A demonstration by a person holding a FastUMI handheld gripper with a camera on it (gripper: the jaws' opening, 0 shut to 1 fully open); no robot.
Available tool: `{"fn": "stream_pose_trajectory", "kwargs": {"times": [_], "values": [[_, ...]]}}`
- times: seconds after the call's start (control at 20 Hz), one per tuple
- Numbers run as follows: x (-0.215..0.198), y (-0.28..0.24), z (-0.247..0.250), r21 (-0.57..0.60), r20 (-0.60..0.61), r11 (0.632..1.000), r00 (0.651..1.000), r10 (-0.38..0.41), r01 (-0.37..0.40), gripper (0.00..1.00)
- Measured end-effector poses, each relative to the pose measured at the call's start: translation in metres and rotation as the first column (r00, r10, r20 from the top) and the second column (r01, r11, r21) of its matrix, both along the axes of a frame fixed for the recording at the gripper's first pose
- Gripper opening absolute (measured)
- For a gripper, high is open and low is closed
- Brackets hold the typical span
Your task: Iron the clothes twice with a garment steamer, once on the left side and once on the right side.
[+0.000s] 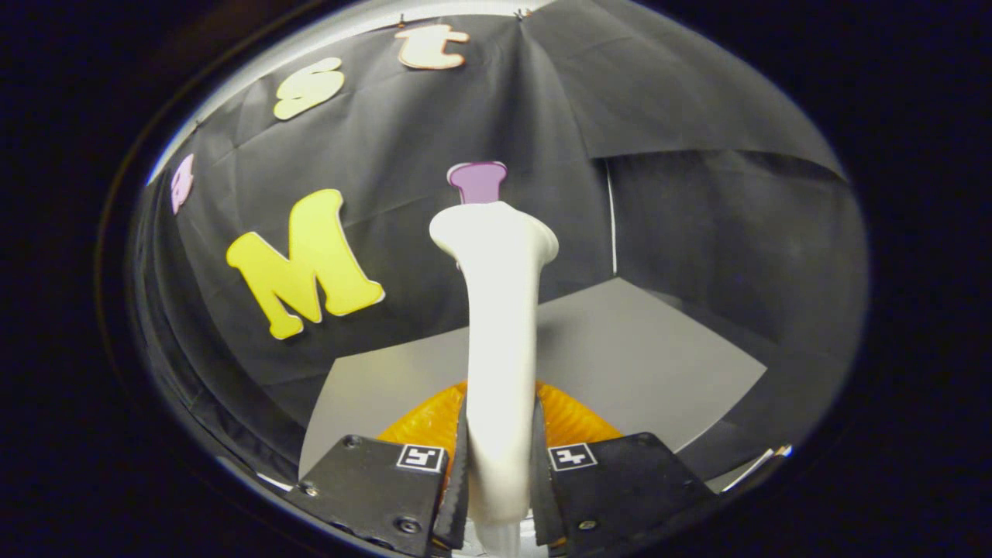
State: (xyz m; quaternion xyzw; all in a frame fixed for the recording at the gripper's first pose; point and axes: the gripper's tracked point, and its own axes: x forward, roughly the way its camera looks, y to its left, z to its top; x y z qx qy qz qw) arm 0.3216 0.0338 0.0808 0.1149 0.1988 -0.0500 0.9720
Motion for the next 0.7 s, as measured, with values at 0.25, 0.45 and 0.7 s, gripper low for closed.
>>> {"fn": "stream_pose_trajectory", "kwargs": {"times": [0.25, 0.45, 0.7], "values": [[-0.030, 0.040, 0.021, -0.039, 0.071, 0.999, 0.997, 0.040, -0.038, 0.36], [-0.059, 0.079, 0.055, -0.097, 0.167, 0.992, 0.981, 0.097, -0.081, 0.36], [-0.096, 0.130, 0.101, -0.139, 0.312, 0.985, 0.940, 0.137, -0.097, 0.36]]}}
